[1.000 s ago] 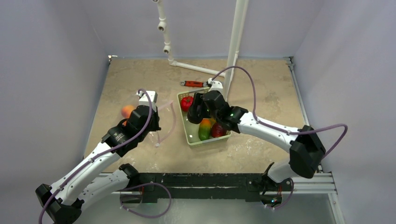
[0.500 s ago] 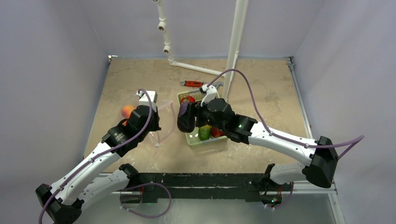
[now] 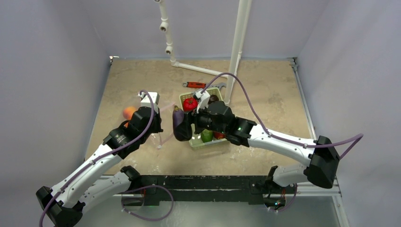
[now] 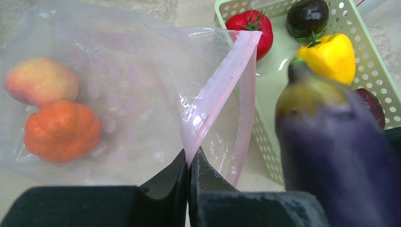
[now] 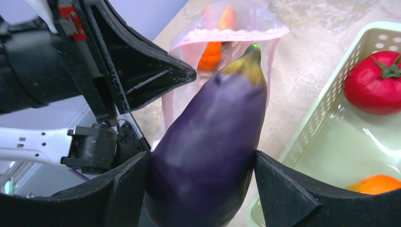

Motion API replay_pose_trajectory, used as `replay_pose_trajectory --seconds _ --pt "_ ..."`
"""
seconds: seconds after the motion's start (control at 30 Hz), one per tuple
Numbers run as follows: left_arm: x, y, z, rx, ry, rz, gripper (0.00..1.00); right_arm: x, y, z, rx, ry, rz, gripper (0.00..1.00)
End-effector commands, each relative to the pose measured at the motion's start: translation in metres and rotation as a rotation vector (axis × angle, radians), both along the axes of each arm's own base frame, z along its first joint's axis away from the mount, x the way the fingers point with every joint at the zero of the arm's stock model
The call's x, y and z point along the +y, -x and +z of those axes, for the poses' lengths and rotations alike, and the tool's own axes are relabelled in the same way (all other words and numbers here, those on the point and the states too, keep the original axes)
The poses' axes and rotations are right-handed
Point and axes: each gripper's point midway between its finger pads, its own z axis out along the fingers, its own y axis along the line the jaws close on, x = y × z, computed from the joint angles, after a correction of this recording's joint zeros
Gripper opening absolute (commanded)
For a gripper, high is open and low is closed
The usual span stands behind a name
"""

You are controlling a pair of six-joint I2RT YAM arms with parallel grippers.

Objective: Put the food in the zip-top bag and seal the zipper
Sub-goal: Place the fake vegetable in the zipper food storage bag.

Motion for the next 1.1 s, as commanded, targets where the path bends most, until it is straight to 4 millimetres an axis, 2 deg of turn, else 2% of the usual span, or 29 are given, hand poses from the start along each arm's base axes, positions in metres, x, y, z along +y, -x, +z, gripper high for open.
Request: replay_pose_trajectory --seconds 0.0,0.33,0.6,1.07 --pt "-0.003 -0.004 0.006 -0.027 0.029 -0.001 0.00 0.020 0.004 0.013 -0.051 -0.033 0.085 0.28" --pt "-0.005 -0.003 0.006 -0.027 0.033 -0.014 0.00 0.040 0.004 -0.001 -0.042 -0.030 0.132 0.28" --pt "-0.007 -0.003 0.005 -0.024 0.034 -0.023 0.00 0.056 -0.013 -0.003 -0.052 -0.013 0.098 0.29" --pt "-0.004 -0.002 0.012 -0.046 0.048 -0.010 0.00 0.074 -0.041 -0.024 -0.019 0.016 -0.004 0.34"
